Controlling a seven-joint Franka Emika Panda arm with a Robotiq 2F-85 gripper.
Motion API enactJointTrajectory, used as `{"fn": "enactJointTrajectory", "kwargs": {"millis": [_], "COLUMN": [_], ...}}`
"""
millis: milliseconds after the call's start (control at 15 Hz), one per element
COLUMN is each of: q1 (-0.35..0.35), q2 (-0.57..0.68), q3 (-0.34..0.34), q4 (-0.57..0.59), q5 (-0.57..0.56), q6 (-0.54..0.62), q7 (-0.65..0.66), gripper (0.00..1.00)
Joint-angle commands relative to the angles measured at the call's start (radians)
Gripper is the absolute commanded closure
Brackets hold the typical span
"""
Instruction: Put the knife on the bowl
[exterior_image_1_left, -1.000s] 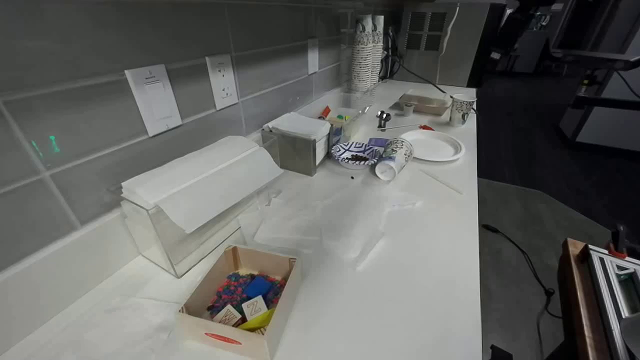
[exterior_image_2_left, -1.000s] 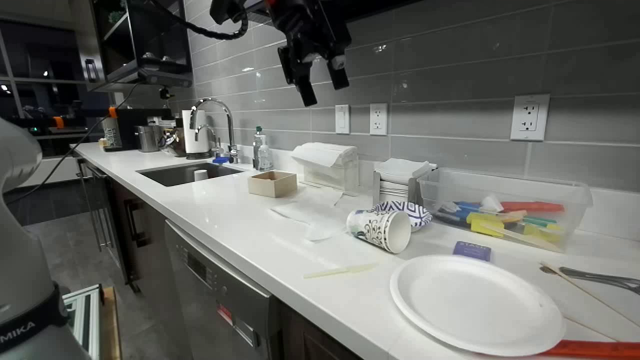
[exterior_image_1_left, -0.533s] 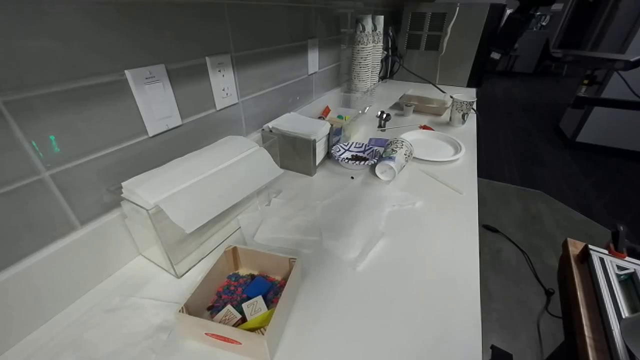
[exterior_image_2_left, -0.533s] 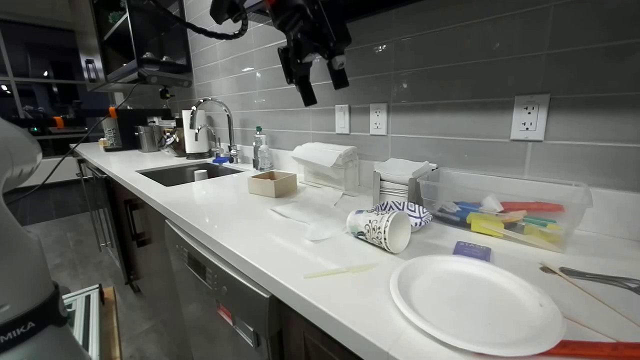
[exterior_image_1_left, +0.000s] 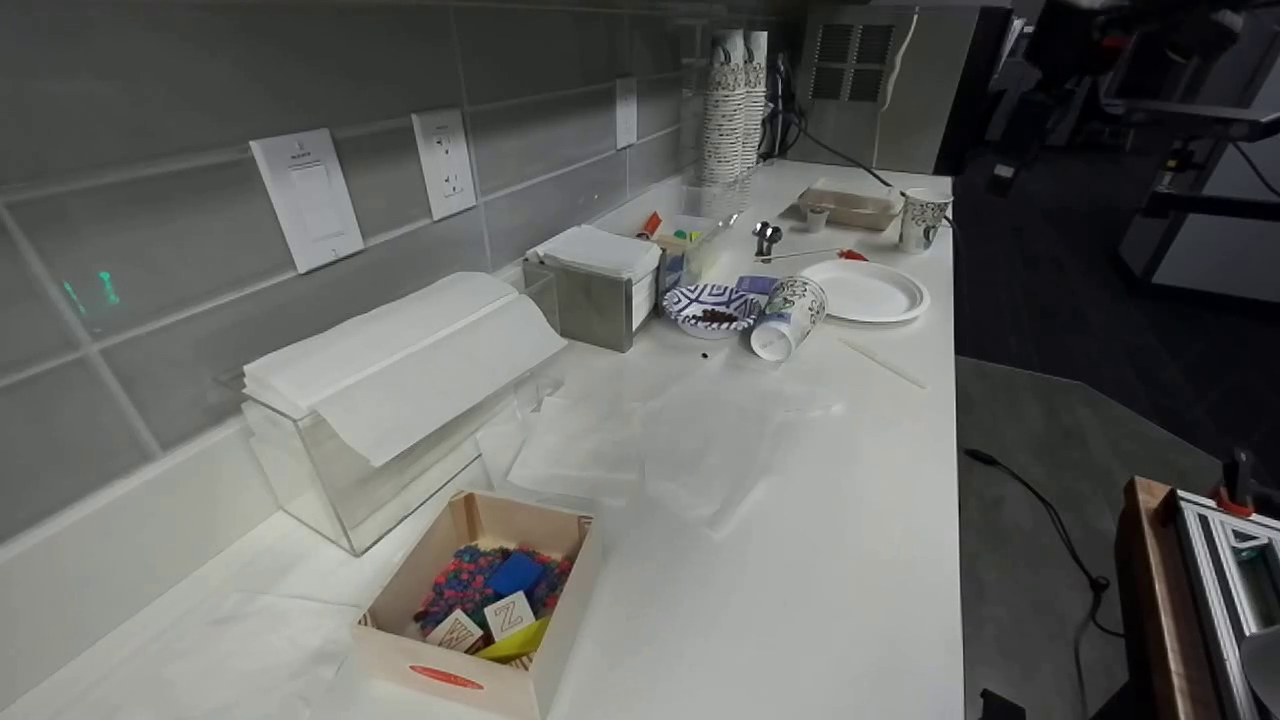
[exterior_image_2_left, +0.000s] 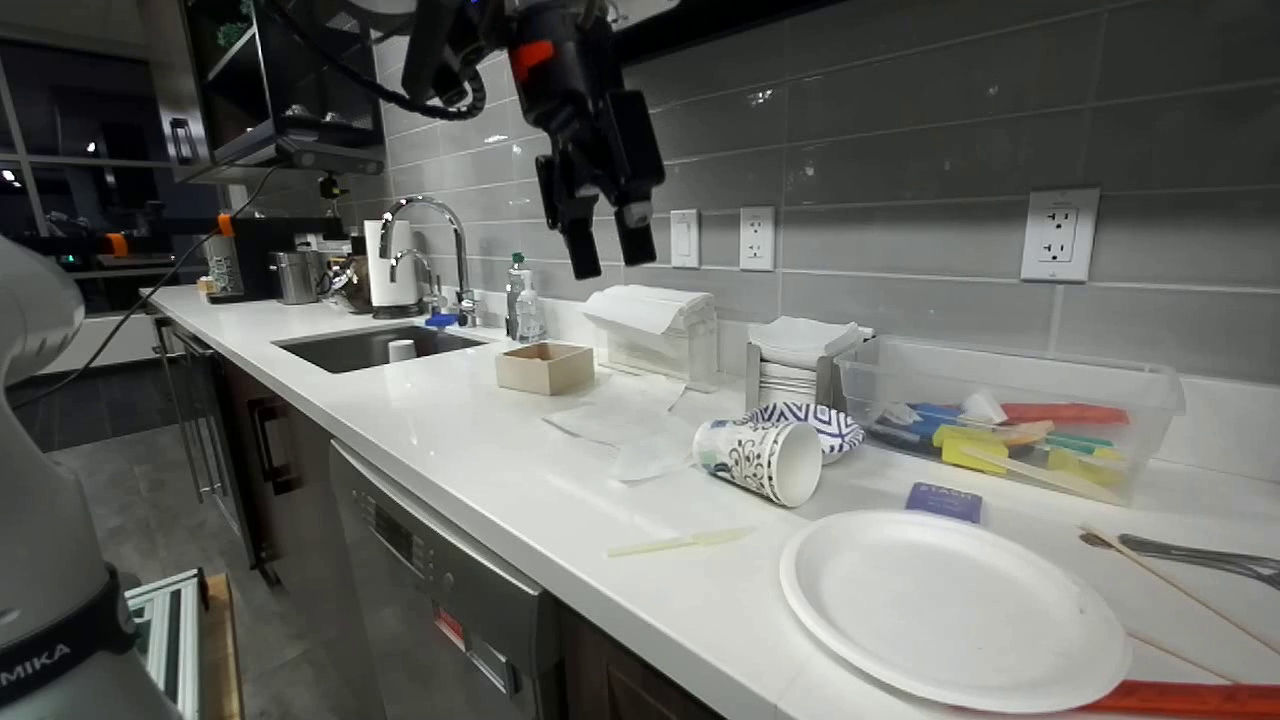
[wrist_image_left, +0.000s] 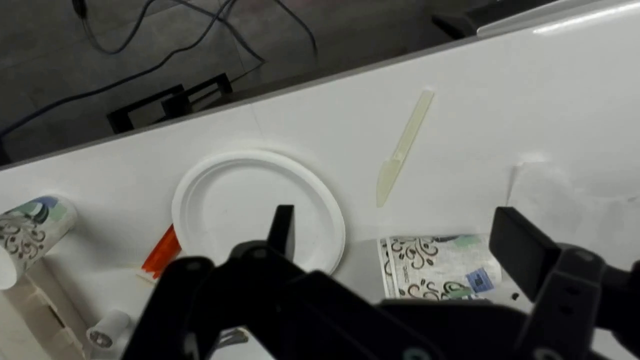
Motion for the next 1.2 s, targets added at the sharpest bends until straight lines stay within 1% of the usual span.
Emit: {"fn": "enactJointTrajectory", "kwargs": {"millis": [0,133,267,333,467,667,800,933,1000,1133], "q1": [-0.035,-0.064,-0.104,-0.121,-0.142,-0.152,-0.112,-0.110,-0.115,-0.105], "q2": [-0.032,-0.012,0.031,0.056,0.170,0.278,0.353,0.409,0.340,0.385], "q3": [-0.033,-0.048,-0.041,-0.031,-0.002,0.037,0.038,0.057,0.042,0.047], "q4": [-0.157,-0.230,-0.294,-0.315,-0.295,-0.303,-0.283,-0.276,-0.292,-0.282], "q5": [-0.021,-0.021,-0.035,-0.030,-0.017,-0.005,0.058,0.047,0.033,0.031], "q6": [0.133,0.241,0.371,0.412,0.503,0.604,0.618,0.647,0.612,0.625], "q7": [0.024,0.041,0.094,0.126,0.201,0.313,0.331,0.370,0.328,0.354], "gripper": [0.00,0.00,0.00,0.00,0.00,0.00,0.00,0.00,0.00,0.00]}}
